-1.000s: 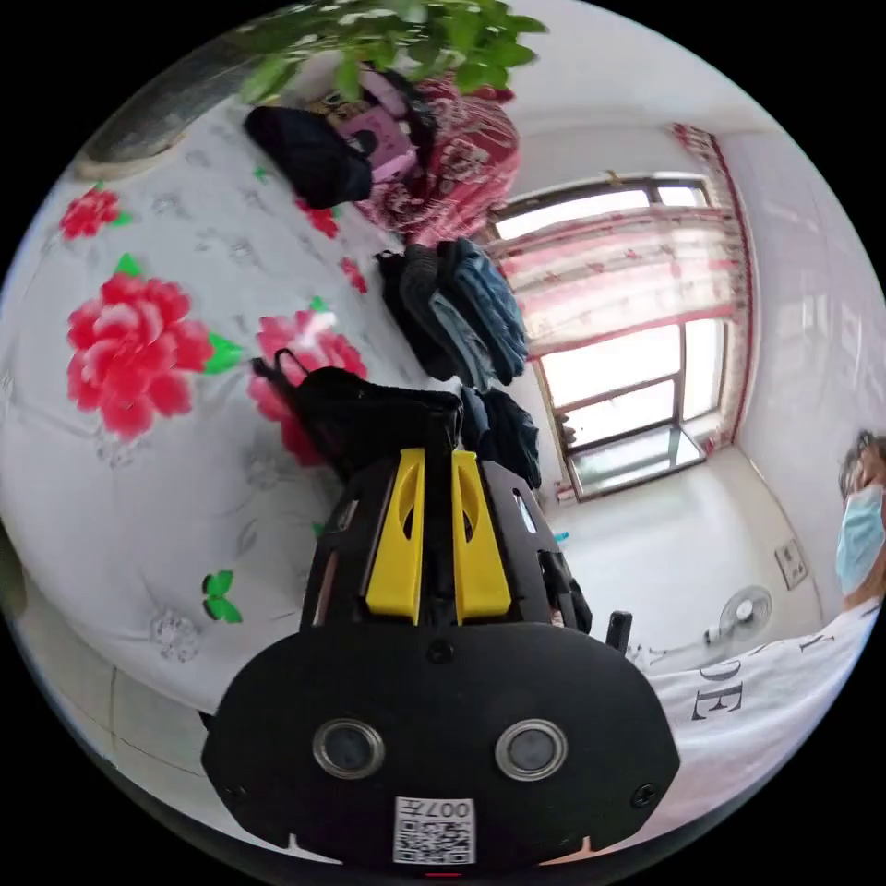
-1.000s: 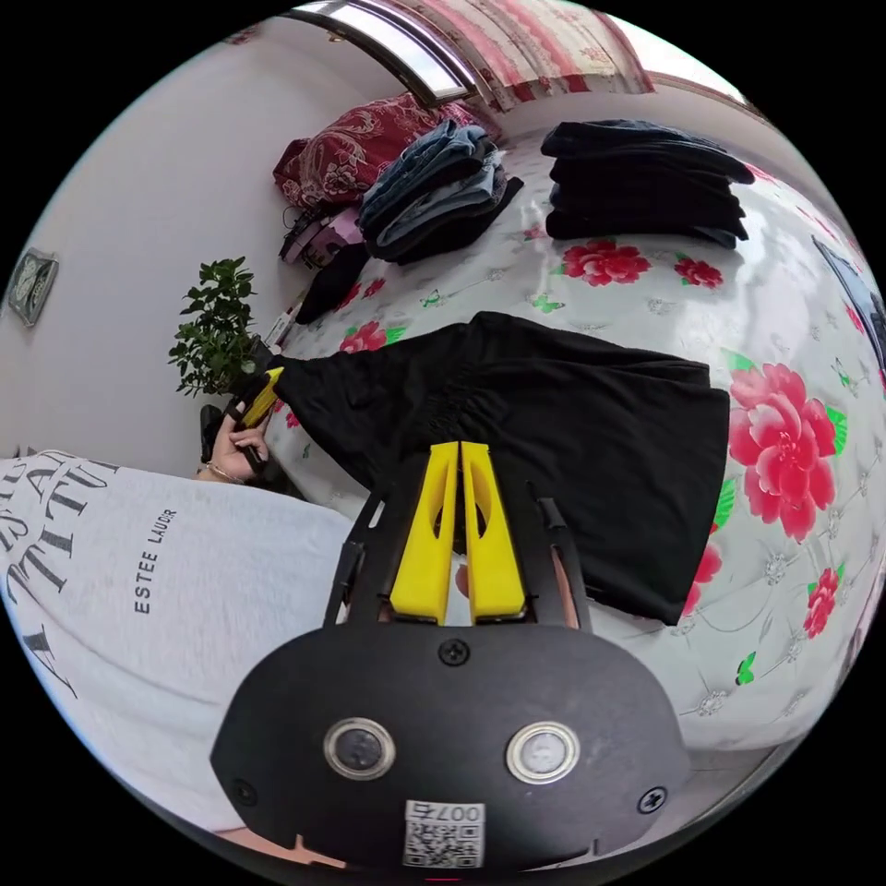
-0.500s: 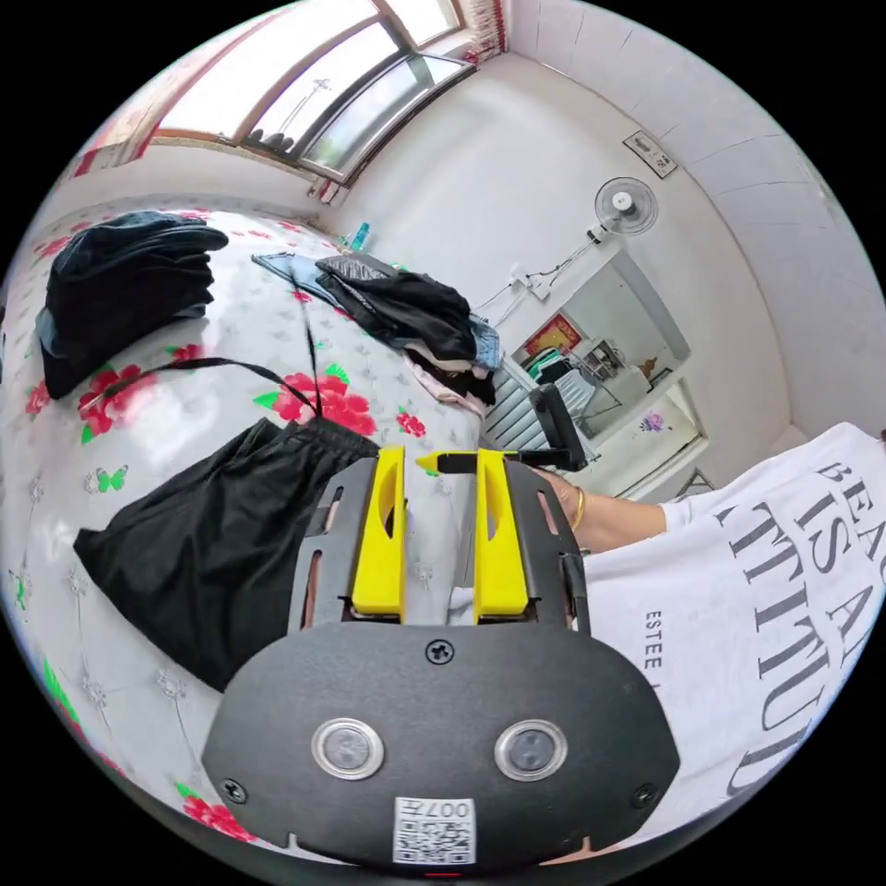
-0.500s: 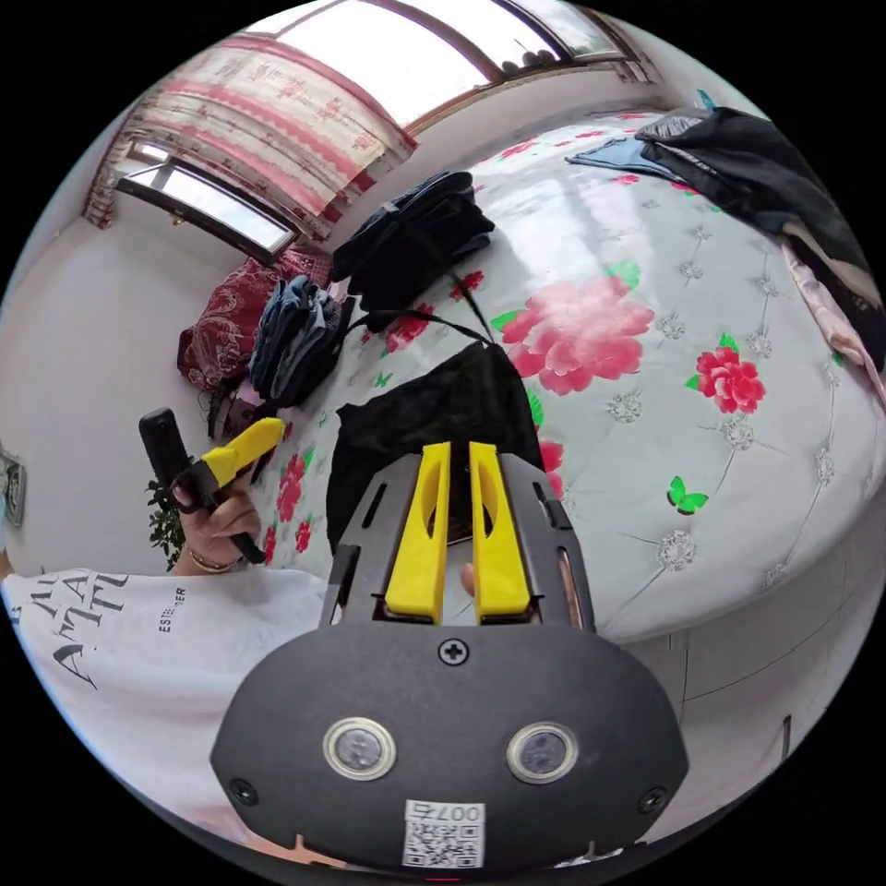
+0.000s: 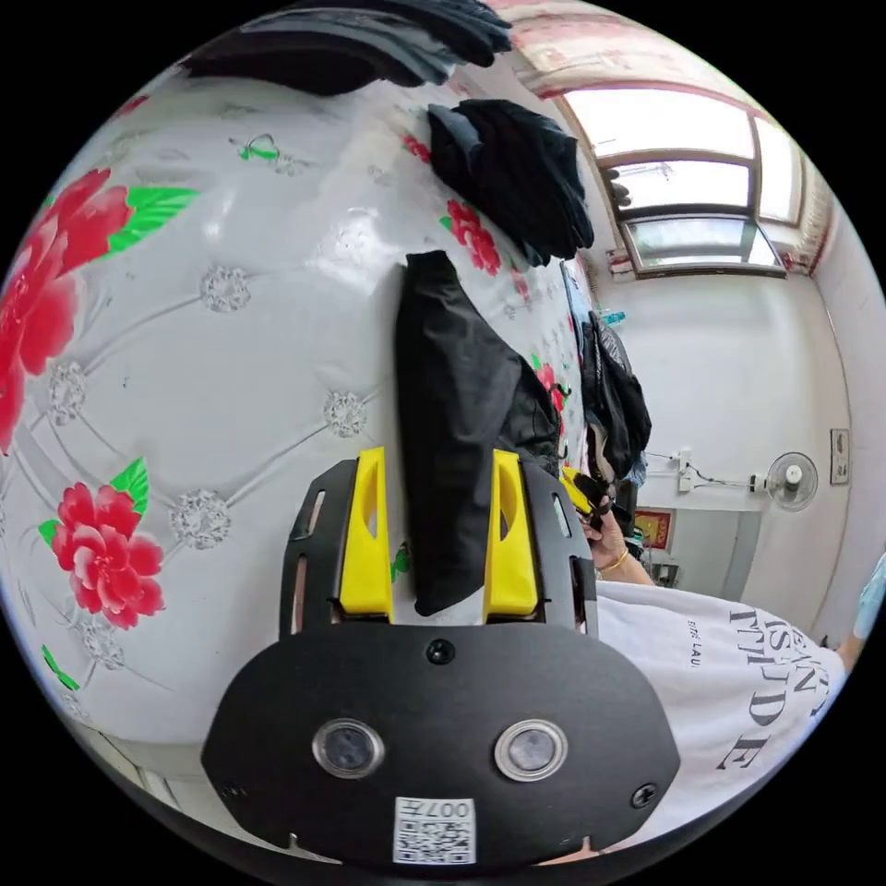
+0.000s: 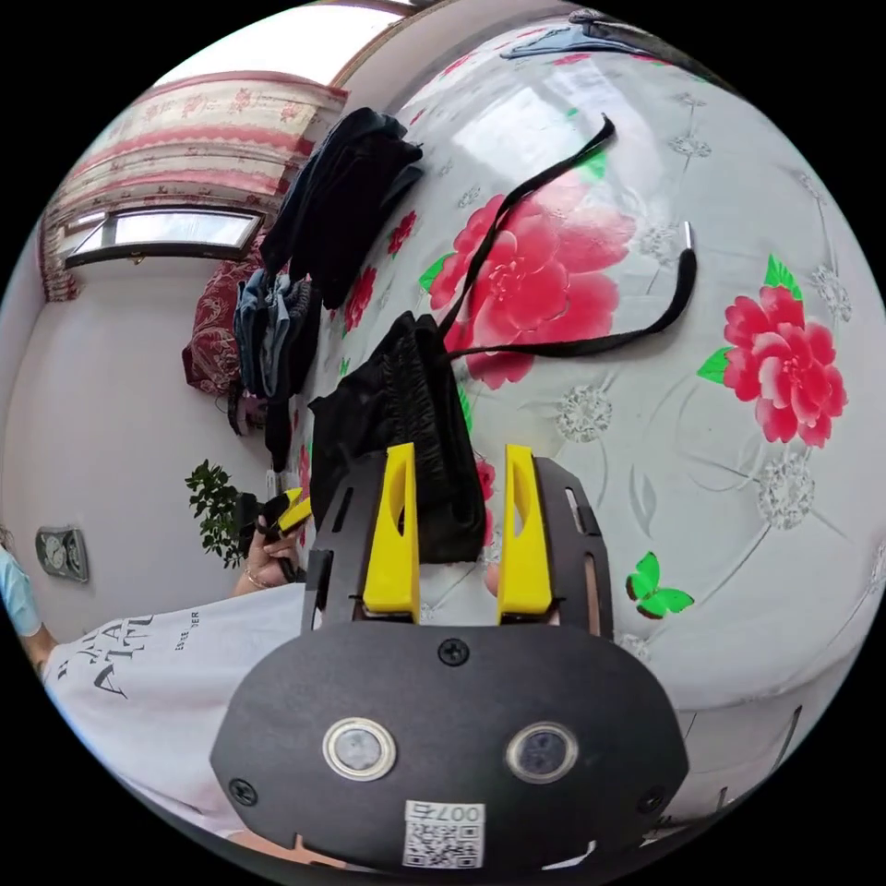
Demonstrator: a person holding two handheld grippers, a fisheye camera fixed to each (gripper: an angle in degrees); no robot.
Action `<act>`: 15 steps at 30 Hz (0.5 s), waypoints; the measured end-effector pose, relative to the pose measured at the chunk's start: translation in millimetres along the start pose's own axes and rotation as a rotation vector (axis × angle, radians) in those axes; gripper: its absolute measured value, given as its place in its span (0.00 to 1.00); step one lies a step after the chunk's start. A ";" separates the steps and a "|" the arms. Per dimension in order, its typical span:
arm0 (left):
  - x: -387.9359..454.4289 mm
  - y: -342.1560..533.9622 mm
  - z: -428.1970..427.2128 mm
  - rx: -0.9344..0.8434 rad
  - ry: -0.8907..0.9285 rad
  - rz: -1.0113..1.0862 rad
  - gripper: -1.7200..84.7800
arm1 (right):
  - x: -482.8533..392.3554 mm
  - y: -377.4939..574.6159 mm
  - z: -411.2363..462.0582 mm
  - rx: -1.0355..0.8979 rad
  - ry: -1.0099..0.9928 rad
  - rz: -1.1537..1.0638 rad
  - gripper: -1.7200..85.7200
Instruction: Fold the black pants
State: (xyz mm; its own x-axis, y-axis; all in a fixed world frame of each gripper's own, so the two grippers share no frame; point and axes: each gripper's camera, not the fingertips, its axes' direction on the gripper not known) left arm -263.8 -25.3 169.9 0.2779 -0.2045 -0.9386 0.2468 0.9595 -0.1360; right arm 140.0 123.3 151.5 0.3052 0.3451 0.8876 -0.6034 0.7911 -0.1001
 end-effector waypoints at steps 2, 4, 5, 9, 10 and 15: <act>-13.7 -10.8 26.4 -0.013 0.071 -0.041 0.17 | -4.1 -22.5 22.0 -0.172 -0.134 -0.019 0.15; -18.6 -19.7 42.5 -0.031 0.114 -0.054 0.16 | -15.3 -33.3 30.4 -0.216 -0.074 -0.053 0.14; -19.4 -25.6 52.2 -0.056 0.098 -0.043 0.13 | -20.1 -40.9 34.1 -0.249 -0.036 -0.075 0.14; -19.7 -44.8 53.5 -0.053 0.056 -0.023 0.08 | -18.4 -65.5 30.8 -0.330 -0.130 -0.055 0.11; -14.0 -54.9 47.0 -0.026 0.100 -0.014 0.08 | -23.0 -75.2 21.4 -0.326 -0.170 -0.069 0.10; 69.9 -137.4 12.9 0.025 0.215 0.177 0.07 | -85.9 -146.5 -40.6 -0.238 -0.302 -0.189 0.08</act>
State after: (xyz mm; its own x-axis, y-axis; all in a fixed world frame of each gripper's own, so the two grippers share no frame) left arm -266.3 -173.9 127.1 0.1161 0.0140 -0.9931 0.2359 0.9709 0.0412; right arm 232.1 -1.7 71.6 0.1433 0.0476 0.9885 -0.3603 0.9328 0.0073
